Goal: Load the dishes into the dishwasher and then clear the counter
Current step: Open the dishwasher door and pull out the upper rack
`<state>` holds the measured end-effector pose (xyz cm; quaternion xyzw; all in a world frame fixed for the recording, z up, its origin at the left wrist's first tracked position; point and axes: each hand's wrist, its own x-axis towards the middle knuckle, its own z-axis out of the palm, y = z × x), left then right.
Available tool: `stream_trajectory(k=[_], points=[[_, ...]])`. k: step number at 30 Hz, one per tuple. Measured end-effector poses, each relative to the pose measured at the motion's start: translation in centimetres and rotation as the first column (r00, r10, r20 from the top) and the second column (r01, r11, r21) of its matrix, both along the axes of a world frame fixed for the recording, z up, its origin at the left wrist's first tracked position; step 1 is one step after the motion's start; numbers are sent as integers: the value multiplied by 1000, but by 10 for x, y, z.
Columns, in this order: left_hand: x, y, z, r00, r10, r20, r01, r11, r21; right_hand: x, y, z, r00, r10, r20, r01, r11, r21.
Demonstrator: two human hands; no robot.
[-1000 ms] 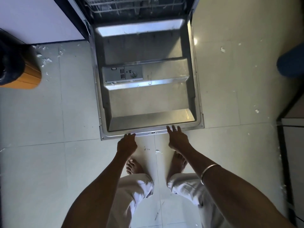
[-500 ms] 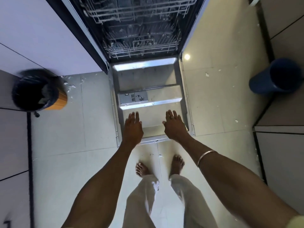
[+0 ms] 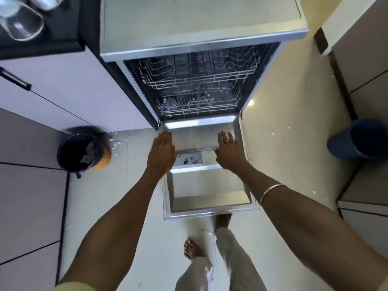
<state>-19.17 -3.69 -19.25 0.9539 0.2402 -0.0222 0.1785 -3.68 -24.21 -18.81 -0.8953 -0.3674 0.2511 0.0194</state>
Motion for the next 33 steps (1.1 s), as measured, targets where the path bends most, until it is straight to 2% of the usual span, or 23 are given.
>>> stream_trajectory(k=[4, 12, 16, 20, 22, 26, 28, 33], points=[[50, 30, 11, 998, 46, 53, -47, 998, 32, 64, 35, 7, 999, 22, 45, -25, 998, 53], [151, 83, -25, 982, 98, 164, -117, 986, 114, 186, 97, 1, 958, 125, 256, -160, 980, 119], [199, 110, -43, 975, 41, 220, -78, 983, 166, 233, 128, -17, 934, 74, 349, -149, 970, 192], [220, 141, -59, 982, 29, 189, -59, 986, 153, 243, 135, -45, 914, -2, 407, -117, 956, 268], [226, 147, -61, 976, 129, 175, -133, 991, 13, 245, 140, -47, 915, -40, 401, -95, 946, 311], [221, 137, -55, 966, 199, 164, -201, 980, -8, 240, 142, -37, 925, -31, 378, -48, 979, 198], [213, 130, -54, 969, 186, 161, -197, 979, 56, 230, 136, -33, 925, -42, 377, -21, 986, 163], [185, 110, -50, 974, 199, 112, -205, 978, 45, 203, 113, -23, 930, -4, 368, -38, 994, 107]])
